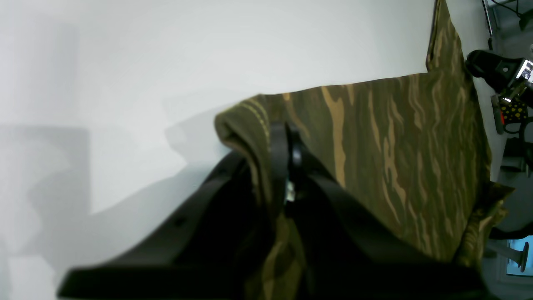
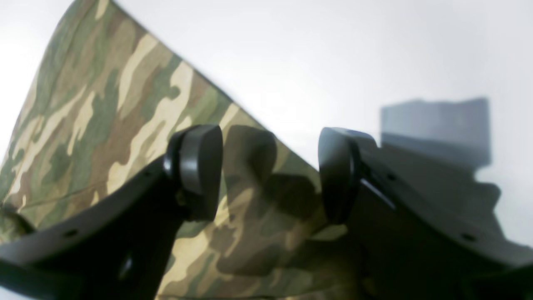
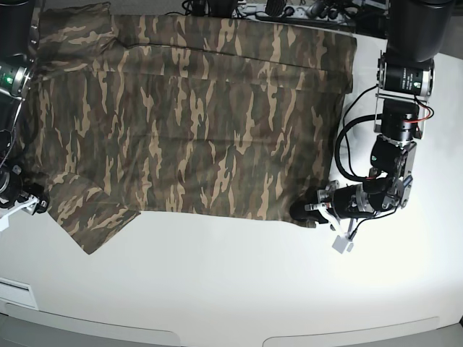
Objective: Fold the T-shirt properly
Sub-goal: 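Move the left gripper to the hem corner and the right gripper to the sleeve, then grasp the hem edge with both grippers and fold it over toward the collar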
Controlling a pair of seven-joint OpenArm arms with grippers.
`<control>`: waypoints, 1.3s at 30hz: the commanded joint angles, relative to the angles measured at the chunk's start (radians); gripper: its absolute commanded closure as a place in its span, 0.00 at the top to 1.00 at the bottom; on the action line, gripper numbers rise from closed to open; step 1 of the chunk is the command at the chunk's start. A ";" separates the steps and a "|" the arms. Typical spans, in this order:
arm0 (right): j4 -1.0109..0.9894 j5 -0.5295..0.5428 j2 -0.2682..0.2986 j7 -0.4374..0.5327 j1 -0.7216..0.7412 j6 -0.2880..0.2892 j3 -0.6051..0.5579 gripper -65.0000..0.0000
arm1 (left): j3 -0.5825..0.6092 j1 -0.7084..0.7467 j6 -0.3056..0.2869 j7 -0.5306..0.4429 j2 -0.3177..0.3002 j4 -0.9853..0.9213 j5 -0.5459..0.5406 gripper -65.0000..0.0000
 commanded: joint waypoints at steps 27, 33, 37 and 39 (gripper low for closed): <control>0.217 0.333 0.019 -0.208 0.015 0.275 0.002 0.00 | 0.005 -0.064 0.008 -0.069 -0.004 -0.006 0.108 0.00; 0.286 0.260 0.022 -0.137 0.018 0.275 0.002 0.00 | 0.005 -0.159 0.008 -0.144 0.001 -0.006 0.208 0.00; 0.286 0.259 0.024 -0.136 0.034 0.275 0.002 0.00 | 0.005 -0.216 0.008 -0.192 0.002 -0.006 0.291 0.00; 0.286 0.259 0.033 -0.140 0.043 0.275 0.002 0.00 | 0.005 -0.237 -0.001 -0.209 0.001 -0.006 0.308 0.00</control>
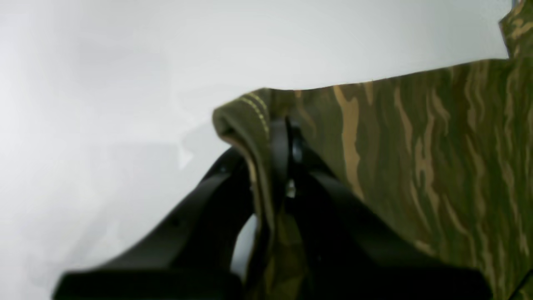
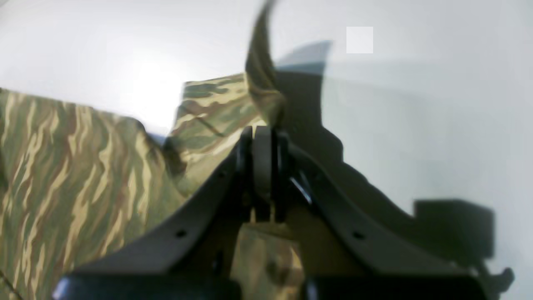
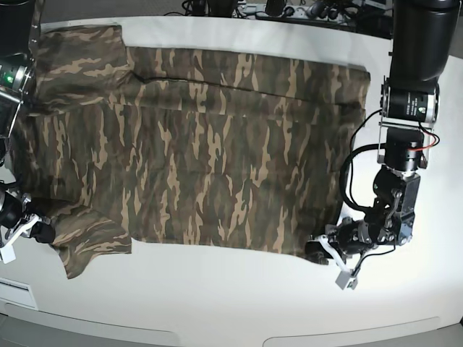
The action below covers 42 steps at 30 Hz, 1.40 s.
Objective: Fold the T-shirt properly
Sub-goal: 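Grasp the hem edge with both grippers and fold it over toward the collar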
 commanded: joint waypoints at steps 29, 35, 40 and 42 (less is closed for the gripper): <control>0.465 0.309 0.195 -0.296 -0.356 0.006 0.006 0.00 | -0.004 -0.050 -0.233 0.489 -0.134 0.018 -0.548 0.00; 0.513 0.308 0.248 -0.300 -0.389 0.006 0.006 0.00 | -0.004 -0.050 -0.233 0.634 -0.157 0.018 -0.736 0.00; 0.513 0.316 0.251 -0.336 -0.395 0.006 0.006 0.00 | -0.004 -0.050 -0.233 0.684 -0.171 0.018 -0.807 0.00; 0.513 0.326 0.251 -0.372 -0.401 0.006 0.006 0.00 | -0.004 -0.050 -0.233 0.684 -0.179 0.021 -0.807 0.00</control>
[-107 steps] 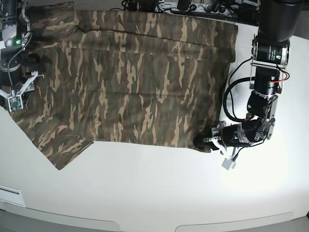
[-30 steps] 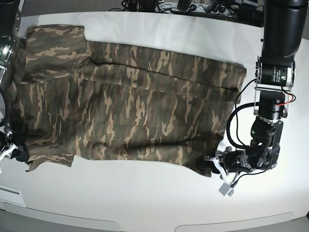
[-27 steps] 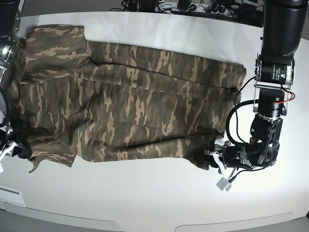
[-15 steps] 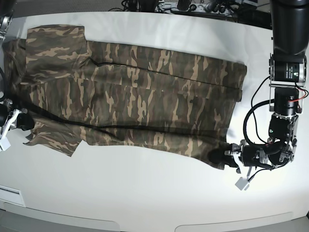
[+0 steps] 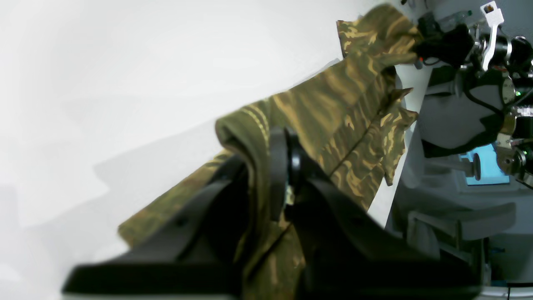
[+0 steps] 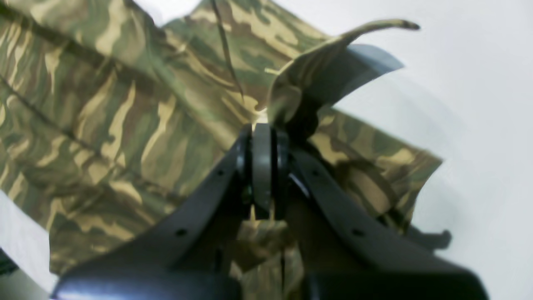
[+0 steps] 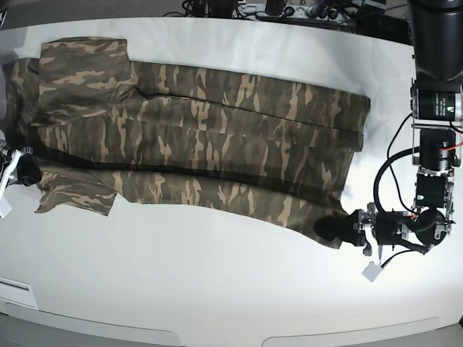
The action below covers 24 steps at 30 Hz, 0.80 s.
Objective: Fold the T-shirt properly
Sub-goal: 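Grasp the hem edge with both grippers and fold it over toward the collar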
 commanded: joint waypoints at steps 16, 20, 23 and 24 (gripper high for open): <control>0.016 0.138 0.093 -0.101 -0.016 0.002 0.010 0.00 | 0.144 -0.031 -0.009 0.007 -0.053 0.039 -0.024 0.00; 0.016 0.138 0.092 -0.098 -0.039 0.002 0.010 0.00 | 0.144 -0.024 -0.006 0.007 -0.091 0.039 -0.024 0.00; 0.016 0.142 0.092 -0.097 -0.073 0.002 0.010 0.00 | 0.144 -0.003 0.005 0.007 -0.106 0.039 -0.024 0.00; 0.016 0.141 0.092 -0.097 -0.082 0.002 0.010 0.00 | 0.144 0.006 0.005 0.007 -0.106 0.039 -0.024 0.00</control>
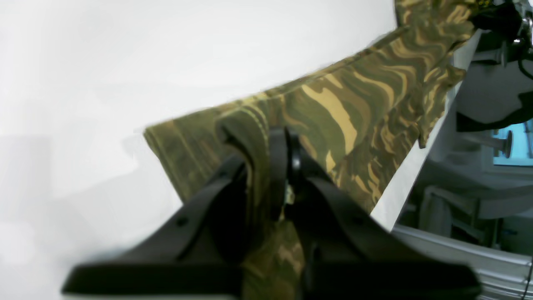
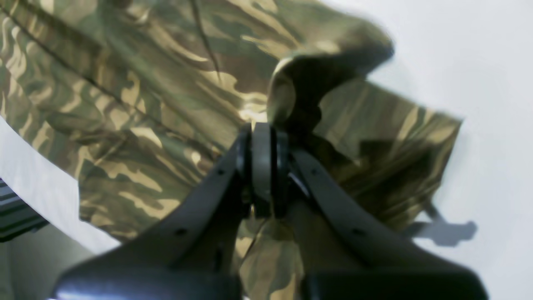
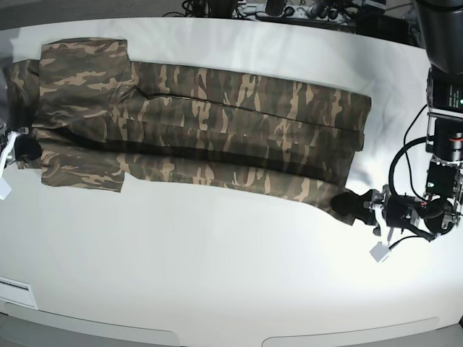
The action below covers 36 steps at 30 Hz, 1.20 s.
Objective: Fold the T-shirt properly
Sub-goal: 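Grasp the hem edge with both grippers and fold it over toward the collar, then hold the folded strip with the left gripper while the right gripper adjusts the sleeve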
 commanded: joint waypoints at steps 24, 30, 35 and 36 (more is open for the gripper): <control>0.011 -0.092 0.030 0.006 -0.017 0.002 0.011 0.00 | -0.007 0.092 0.016 0.008 0.002 0.016 -0.016 0.00; 0.011 -0.097 0.031 0.006 -0.018 0.002 0.011 0.00 | -0.007 0.093 0.016 0.008 0.005 0.016 -0.016 0.00; 0.010 -0.191 0.014 0.015 -0.017 0.002 0.011 0.00 | -0.007 0.107 0.024 0.008 0.011 0.016 -0.016 0.16; 0.010 -0.194 0.009 0.014 -0.017 0.002 0.011 0.03 | -0.007 0.109 0.024 0.008 0.011 0.016 -0.016 0.30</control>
